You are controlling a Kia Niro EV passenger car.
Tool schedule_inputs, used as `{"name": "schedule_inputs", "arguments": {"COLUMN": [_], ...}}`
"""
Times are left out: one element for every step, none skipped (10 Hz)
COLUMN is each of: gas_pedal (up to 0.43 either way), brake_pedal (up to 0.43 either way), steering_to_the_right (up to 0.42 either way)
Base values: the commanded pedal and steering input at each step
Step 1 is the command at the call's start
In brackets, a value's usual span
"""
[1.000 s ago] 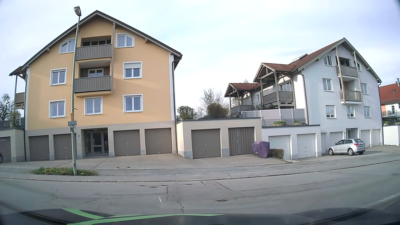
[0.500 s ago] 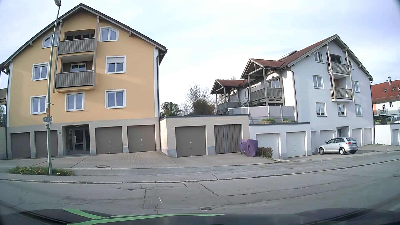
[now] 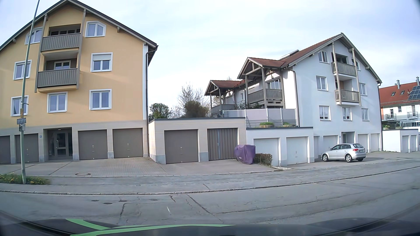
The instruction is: Follow the waypoints while adhering to traffic rules and regulations
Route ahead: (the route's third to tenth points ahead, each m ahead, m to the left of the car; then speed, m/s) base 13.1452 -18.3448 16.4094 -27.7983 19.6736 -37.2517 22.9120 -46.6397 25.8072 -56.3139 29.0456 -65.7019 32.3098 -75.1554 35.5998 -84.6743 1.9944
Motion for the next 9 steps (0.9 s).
{"name": "schedule_inputs", "arguments": {"gas_pedal": [0.118, 0.118, 0.118, 0.118, 0.118, 0.118, 0.118, 0.118, 0.118], "brake_pedal": [0.0, 0.0, 0.0, 0.0, 0.0, 0.0, 0.0, 0.0, 0.0], "steering_to_the_right": [0.345, 0.359, 0.37, 0.384, 0.396, 0.405, 0.419, 0.431, 0.438]}}
